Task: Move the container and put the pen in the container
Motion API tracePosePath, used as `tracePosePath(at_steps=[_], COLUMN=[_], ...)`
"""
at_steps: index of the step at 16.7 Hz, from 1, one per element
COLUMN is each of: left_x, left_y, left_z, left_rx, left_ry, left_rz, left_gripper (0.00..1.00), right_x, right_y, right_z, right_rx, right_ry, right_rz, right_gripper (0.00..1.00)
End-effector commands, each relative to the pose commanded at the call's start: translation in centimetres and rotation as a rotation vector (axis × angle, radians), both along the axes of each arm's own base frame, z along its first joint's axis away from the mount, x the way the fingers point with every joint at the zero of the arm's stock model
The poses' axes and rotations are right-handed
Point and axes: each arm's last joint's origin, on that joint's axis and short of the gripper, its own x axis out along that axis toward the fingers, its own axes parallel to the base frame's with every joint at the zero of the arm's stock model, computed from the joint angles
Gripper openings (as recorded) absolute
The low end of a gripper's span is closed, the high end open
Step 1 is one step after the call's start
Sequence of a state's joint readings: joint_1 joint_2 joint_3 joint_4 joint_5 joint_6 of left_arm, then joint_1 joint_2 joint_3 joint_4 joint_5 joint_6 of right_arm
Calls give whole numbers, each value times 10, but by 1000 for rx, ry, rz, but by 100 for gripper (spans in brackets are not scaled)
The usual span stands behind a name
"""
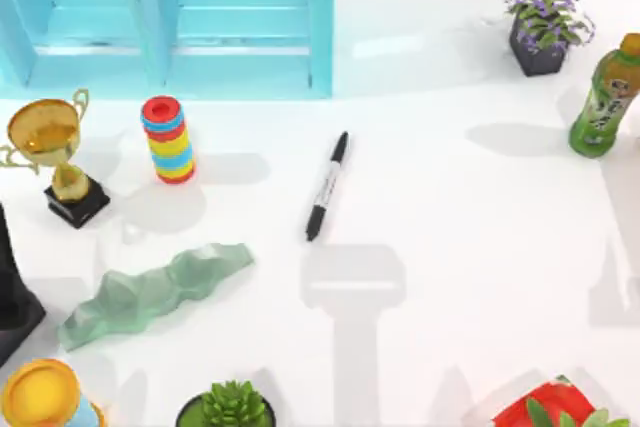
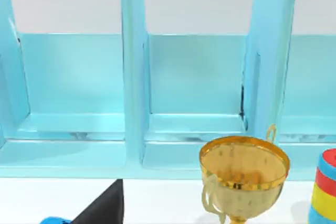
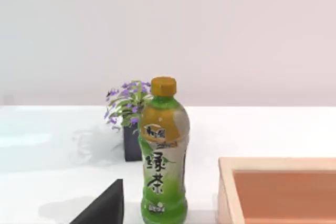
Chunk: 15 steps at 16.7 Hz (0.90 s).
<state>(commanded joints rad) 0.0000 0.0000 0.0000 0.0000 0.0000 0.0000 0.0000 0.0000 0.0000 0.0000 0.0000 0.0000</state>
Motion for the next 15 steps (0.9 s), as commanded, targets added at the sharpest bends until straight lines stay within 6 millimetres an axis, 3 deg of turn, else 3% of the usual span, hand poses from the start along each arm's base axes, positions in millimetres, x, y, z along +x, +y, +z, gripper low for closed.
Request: tracePosePath(at_steps=[5, 9, 12, 15], left_x=[0, 0, 0, 0], left_y=[0, 0, 0, 0], left_z=[0, 0, 0, 0], left_rx=[0, 0, 0, 0], left_ry=[0, 0, 0, 0], left_rz=[0, 0, 0, 0], left_gripper=[100, 100, 100, 100], right_x=[0, 8, 31, 71], right_y=[-2, -11, -23, -43], right_z=[10, 50, 93, 125], right_rx=[-25, -96, -148, -172], right_ry=[56, 243, 449, 697], right_rz=[-23, -97, -152, -178], right_gripper=[100, 100, 100, 100])
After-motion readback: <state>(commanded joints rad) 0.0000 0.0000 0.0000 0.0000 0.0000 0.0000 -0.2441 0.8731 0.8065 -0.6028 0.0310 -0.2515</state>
